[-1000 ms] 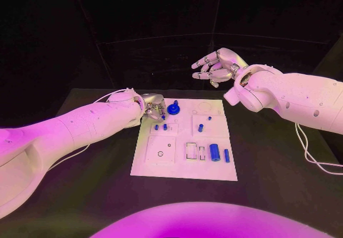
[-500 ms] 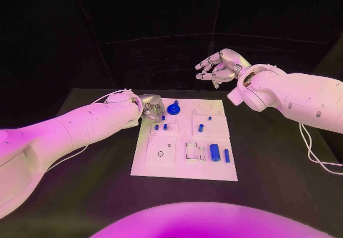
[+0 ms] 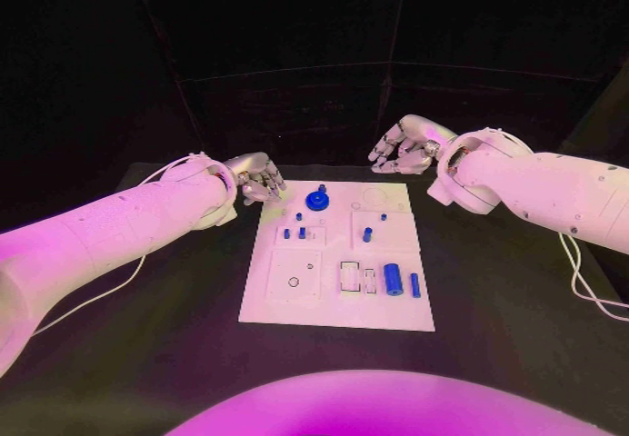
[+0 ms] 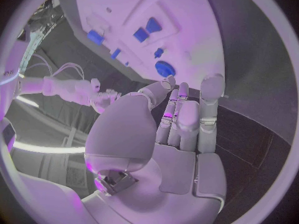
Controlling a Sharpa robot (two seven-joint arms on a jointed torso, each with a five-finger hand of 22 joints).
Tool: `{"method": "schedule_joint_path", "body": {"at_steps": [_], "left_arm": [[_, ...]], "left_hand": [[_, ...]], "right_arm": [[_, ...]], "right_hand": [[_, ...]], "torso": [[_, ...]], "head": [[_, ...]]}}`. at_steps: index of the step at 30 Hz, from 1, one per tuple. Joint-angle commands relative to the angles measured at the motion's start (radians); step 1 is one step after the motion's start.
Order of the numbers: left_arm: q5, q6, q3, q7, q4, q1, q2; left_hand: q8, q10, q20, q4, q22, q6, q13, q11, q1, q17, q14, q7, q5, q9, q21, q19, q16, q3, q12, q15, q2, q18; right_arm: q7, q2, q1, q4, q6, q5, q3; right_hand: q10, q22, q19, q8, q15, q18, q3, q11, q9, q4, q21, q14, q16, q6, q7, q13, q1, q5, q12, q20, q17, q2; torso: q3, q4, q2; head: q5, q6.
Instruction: Assemble the parts on the task board
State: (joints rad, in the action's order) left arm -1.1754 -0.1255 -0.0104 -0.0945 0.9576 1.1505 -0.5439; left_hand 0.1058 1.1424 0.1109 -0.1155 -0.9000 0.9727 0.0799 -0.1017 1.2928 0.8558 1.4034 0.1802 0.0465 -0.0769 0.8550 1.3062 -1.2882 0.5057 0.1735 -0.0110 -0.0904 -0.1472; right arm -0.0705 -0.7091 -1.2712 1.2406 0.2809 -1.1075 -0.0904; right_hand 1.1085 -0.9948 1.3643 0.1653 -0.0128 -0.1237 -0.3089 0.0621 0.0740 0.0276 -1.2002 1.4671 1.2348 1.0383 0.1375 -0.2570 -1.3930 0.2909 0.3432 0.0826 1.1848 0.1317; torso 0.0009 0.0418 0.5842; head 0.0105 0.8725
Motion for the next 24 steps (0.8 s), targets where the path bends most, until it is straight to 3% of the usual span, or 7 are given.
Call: {"method": "schedule_joint_path", "body": {"at_steps": [1, 5, 8, 13, 17, 20, 24], "left_arm": [[0.59, -0.109, 0.006, -0.139, 0.048, 0.002, -0.03], [0.892, -0.087, 0.008, -0.25, 0.12, -0.001, -0.075], [0.991, -0.011, 0.009, -0.317, 0.172, -0.003, -0.111], [1.053, 0.053, 0.009, -0.37, 0.25, -0.005, -0.168], [1.068, 0.059, 0.009, -0.385, 0.293, -0.006, -0.202], [1.073, 0.056, 0.008, -0.389, 0.315, -0.006, -0.22], [1.075, 0.051, 0.007, -0.392, 0.331, -0.007, -0.235]], "left_hand": [[0.008, 0.018, -0.002, 0.006, 0.072, 0.014, 0.008, 0.004, 0.003, -0.072, -0.034, -0.002, 0.007, -0.001, -0.085, -0.042, 0.037, 0.006, 0.023, 0.002, 0.016, -0.026], [0.015, -0.009, 0.005, 0.023, 0.135, 0.015, 0.013, 0.0, -0.022, -0.254, -0.135, 0.002, 0.008, 0.004, -0.174, -0.112, 0.137, -0.003, 0.043, -0.008, 0.012, -0.033], [0.015, -0.032, 0.013, 0.048, 0.153, 0.005, 0.015, -0.005, -0.062, -0.378, -0.22, 0.004, 0.007, 0.007, -0.211, -0.152, 0.21, -0.039, 0.057, -0.018, -0.006, -0.032], [0.022, -0.042, 0.019, 0.06, 0.172, 0.006, 0.023, -0.009, -0.078, -0.394, -0.241, 0.005, 0.008, 0.007, -0.24, -0.167, 0.221, -0.076, 0.084, -0.018, -0.017, -0.035], [0.026, -0.045, 0.019, 0.06, 0.178, 0.008, 0.026, -0.008, -0.071, -0.399, -0.243, 0.004, 0.008, 0.007, -0.246, -0.165, 0.22, -0.082, 0.095, -0.018, -0.011, -0.036], [0.029, -0.046, 0.019, 0.059, 0.18, 0.009, 0.027, -0.007, -0.066, -0.401, -0.243, 0.005, 0.008, 0.007, -0.248, -0.163, 0.22, -0.084, 0.101, -0.017, -0.008, -0.036], [0.03, -0.048, 0.019, 0.057, 0.183, 0.01, 0.028, -0.007, -0.061, -0.403, -0.243, 0.005, 0.008, 0.007, -0.25, -0.161, 0.219, -0.086, 0.106, -0.017, -0.006, -0.036]], "right_arm": [[0.094, -0.002, 0.023, 0.015, -0.06, -0.329, 0.0], [0.13, -0.001, 0.058, 0.025, -0.061, -0.454, 0.0], [0.144, 0.005, 0.08, 0.025, -0.059, -0.511, 0.0], [0.156, 0.015, 0.104, 0.017, -0.064, -0.551, 0.0], [0.157, 0.018, 0.112, 0.013, -0.077, -0.56, 0.0], [0.158, 0.016, 0.117, 0.015, -0.081, -0.563, 0.0], [0.157, 0.014, 0.12, 0.017, -0.087, -0.565, 0.0]], "right_hand": [[0.019, -0.011, 0.007, 0.004, -0.011, 0.014, -0.016, -0.004, 0.0, -0.003, -0.009, 0.033, 0.006, 0.016, -0.002, 0.012, -0.012, -0.017, -0.016, -0.001, 0.005, -0.001], [0.002, -0.007, 0.004, -0.006, -0.004, 0.014, -0.041, 0.004, -0.005, -0.006, -0.008, 0.032, 0.0, 0.015, -0.001, 0.043, -0.003, -0.051, -0.07, 0.003, -0.002, 0.006], [-0.04, 0.009, -0.002, -0.051, 0.008, 0.011, -0.054, 0.014, -0.012, -0.01, 0.002, 0.028, -0.016, -0.044, 0.002, 0.077, 0.008, -0.063, -0.118, 0.011, -0.02, 0.029], [-0.062, 0.035, -0.007, -0.071, 0.012, 0.006, -0.058, 0.024, -0.007, -0.013, 0.017, 0.029, -0.026, -0.052, 0.009, 0.114, 0.021, -0.085, -0.149, 0.018, -0.034, 0.042], [-0.054, 0.034, -0.005, -0.072, 0.015, 0.006, -0.06, 0.028, -0.006, -0.015, 0.016, 0.03, -0.025, -0.046, 0.014, 0.122, 0.023, -0.087, -0.149, 0.021, -0.035, 0.042], [-0.054, 0.035, -0.005, -0.074, 0.017, 0.006, -0.059, 0.031, -0.006, -0.016, 0.017, 0.03, -0.026, -0.045, 0.017, 0.127, 0.025, -0.087, -0.151, 0.022, -0.036, 0.045], [-0.055, 0.035, -0.005, -0.077, 0.019, 0.006, -0.058, 0.033, -0.006, -0.017, 0.016, 0.03, -0.025, -0.045, 0.021, 0.132, 0.027, -0.087, -0.155, 0.024, -0.036, 0.049]], "torso": [[0.0001, 0.0023, 0.001], [-0.003, 0.0019, 0.001], [-0.003, 0.0024, 0.001], [-0.0002, 0.002, 0.001], [-0.0016, 0.0045, 0.003], [-0.0023, 0.0026, 0.001], [-0.0001, 0.0014, 0.001]], "head": [[0.02, 0.0], [0.031, -0.001], [0.038, -0.009], [0.049, -0.012], [0.054, -0.011], [0.052, -0.009], [0.05, -0.009]]}}
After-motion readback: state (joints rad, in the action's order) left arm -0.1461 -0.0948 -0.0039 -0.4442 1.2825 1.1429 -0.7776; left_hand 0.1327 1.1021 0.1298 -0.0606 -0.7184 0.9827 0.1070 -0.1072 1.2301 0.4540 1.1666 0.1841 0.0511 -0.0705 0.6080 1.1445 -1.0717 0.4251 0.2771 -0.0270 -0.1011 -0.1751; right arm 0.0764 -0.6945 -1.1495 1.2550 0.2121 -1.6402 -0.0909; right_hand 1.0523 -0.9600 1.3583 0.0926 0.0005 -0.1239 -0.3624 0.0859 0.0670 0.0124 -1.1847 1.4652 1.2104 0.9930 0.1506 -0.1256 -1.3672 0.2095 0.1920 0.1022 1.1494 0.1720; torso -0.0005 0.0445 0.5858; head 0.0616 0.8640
